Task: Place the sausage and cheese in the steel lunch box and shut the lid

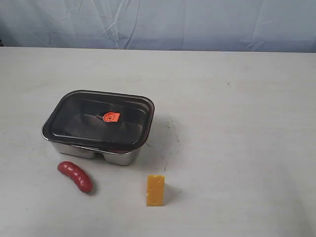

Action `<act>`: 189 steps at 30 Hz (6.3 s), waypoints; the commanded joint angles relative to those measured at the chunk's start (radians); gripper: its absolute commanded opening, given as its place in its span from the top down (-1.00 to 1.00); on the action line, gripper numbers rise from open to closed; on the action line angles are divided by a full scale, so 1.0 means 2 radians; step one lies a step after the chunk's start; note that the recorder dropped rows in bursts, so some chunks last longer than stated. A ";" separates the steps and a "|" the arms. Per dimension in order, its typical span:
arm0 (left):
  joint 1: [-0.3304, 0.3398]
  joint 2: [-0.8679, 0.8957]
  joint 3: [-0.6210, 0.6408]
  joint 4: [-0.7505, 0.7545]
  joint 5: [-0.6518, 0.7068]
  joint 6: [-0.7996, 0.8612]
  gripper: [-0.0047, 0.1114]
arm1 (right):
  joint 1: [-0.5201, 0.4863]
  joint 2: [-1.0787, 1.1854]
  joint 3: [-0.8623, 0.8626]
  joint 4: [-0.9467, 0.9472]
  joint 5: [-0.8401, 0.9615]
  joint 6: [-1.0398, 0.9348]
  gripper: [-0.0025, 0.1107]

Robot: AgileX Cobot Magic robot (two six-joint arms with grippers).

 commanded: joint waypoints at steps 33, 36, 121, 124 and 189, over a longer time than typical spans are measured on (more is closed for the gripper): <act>0.001 -0.002 0.002 0.001 -0.005 0.000 0.92 | 0.019 0.747 -0.468 0.636 0.407 -0.484 0.97; 0.001 -0.002 0.002 0.001 -0.005 0.000 0.92 | 0.047 0.829 -0.491 0.686 0.435 -0.513 0.97; 0.001 -0.002 0.002 0.001 -0.005 0.000 0.92 | 0.246 1.041 -0.536 0.759 0.356 -0.567 0.93; 0.001 -0.002 0.002 0.001 -0.005 0.000 0.92 | 0.246 1.041 -0.536 0.759 0.354 -0.566 0.97; 0.001 -0.002 0.002 0.001 -0.005 0.000 0.92 | 0.329 0.713 -0.551 -0.255 0.257 -0.288 0.97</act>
